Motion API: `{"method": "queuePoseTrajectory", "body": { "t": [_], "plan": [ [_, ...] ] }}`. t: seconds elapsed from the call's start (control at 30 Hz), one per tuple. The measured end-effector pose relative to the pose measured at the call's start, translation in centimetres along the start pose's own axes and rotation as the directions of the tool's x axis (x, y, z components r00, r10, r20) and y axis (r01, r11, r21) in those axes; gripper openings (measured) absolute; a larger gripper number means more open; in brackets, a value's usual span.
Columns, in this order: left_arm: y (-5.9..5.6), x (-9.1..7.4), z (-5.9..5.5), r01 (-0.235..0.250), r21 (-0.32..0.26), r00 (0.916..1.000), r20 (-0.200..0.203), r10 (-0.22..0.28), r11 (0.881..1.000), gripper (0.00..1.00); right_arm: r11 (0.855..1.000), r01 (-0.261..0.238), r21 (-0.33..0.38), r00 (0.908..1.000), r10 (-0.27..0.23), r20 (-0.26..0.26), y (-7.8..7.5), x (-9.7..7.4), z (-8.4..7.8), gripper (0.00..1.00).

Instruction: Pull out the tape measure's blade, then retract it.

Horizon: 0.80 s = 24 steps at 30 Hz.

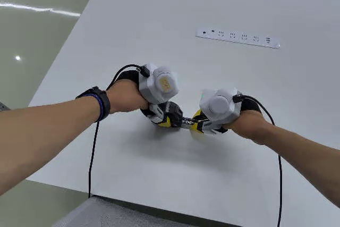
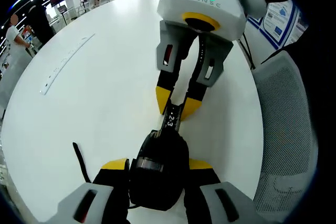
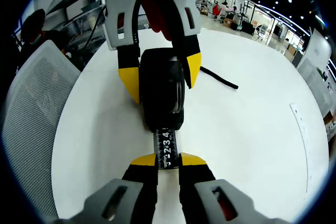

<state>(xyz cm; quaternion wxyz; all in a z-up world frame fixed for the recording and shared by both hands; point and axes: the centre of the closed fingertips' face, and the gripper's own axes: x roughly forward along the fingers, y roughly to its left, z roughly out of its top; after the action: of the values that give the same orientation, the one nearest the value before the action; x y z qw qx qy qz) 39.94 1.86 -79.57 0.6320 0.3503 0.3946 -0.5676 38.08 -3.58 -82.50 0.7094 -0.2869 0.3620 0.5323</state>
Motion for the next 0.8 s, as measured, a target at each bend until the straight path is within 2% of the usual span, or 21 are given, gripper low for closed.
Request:
{"method": "queuePoseTrajectory", "body": {
  "t": [0.8],
  "plan": [
    [-0.1, 0.2, -0.1, -0.001, -0.002, 0.9995, -0.03, 0.001, 1.0, 0.37, 1.0, 0.018, 0.006, 0.9998, -0.018, -0.008, -0.3, -1.8, -2.7, 0.13]
  ]
}}
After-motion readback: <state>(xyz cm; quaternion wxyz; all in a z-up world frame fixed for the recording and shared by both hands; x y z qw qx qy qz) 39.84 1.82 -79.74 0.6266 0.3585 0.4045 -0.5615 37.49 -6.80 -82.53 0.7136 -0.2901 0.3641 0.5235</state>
